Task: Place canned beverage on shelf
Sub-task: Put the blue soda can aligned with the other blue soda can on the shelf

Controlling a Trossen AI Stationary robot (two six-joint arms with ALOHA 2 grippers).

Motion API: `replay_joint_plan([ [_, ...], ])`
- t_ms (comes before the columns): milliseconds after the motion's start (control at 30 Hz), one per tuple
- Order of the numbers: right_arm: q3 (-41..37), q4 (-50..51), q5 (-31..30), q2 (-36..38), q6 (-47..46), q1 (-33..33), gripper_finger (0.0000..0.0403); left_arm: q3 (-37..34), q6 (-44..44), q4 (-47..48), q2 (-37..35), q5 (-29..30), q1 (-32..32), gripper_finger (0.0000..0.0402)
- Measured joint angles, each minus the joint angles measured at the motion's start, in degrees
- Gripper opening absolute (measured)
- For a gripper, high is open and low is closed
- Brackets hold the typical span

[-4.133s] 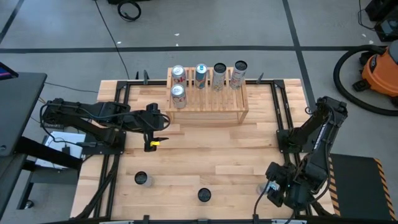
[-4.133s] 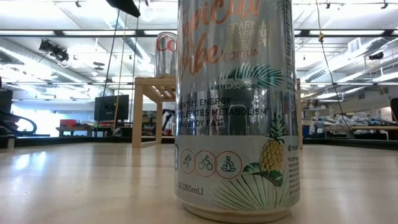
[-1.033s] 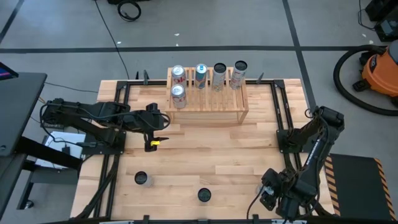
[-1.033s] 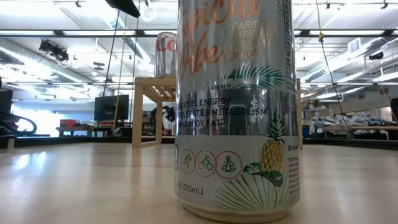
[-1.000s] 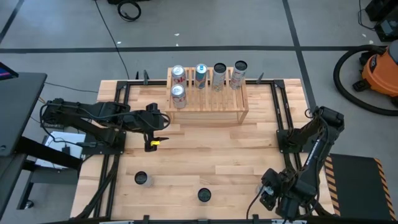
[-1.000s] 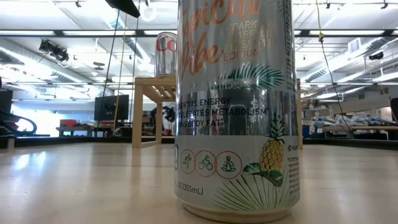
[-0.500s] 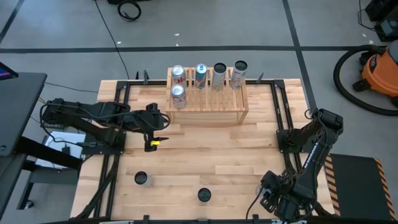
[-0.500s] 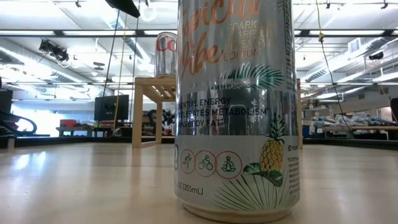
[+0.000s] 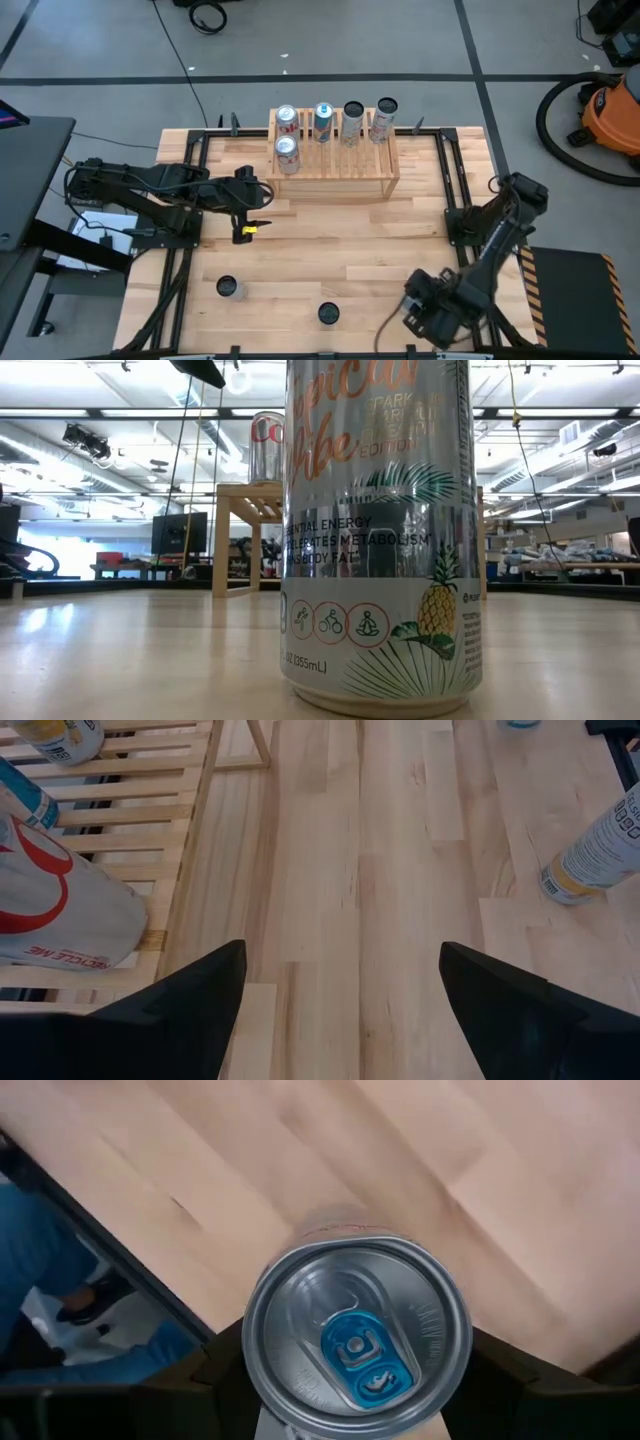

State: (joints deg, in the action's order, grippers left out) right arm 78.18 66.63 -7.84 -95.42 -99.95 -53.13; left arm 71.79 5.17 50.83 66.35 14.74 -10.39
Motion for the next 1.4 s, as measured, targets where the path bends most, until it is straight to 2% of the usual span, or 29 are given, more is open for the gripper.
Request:
replay_joint_plan([
  [533, 17.32, 13.51, -1.39, 0.07, 38.83, 27.54, 0.0238, 0.0, 1.32, 0.0, 0.0, 0.0, -0.02, 0.0334],
  [833, 23.43, 13.21, -2.46, 0.07, 60.1, 40.24, 0.024, 0.0, 3.19, 0.0, 0.0, -0.02, -0.02, 0.0334],
  [1233, 29.89, 8.96, -2.59, 0.07, 79.72, 54.58, 0.0242, 0.0, 3.26, -2.6, 0.0, 0.0, -0.01, 0.0334],
  [1400, 32.21, 4.05, -2.59, 0.07, 87.58, 58.59, 0.0243, 0.0, 3.23, -3.59, 0.0, 0.0, -0.01, 0.0334],
])
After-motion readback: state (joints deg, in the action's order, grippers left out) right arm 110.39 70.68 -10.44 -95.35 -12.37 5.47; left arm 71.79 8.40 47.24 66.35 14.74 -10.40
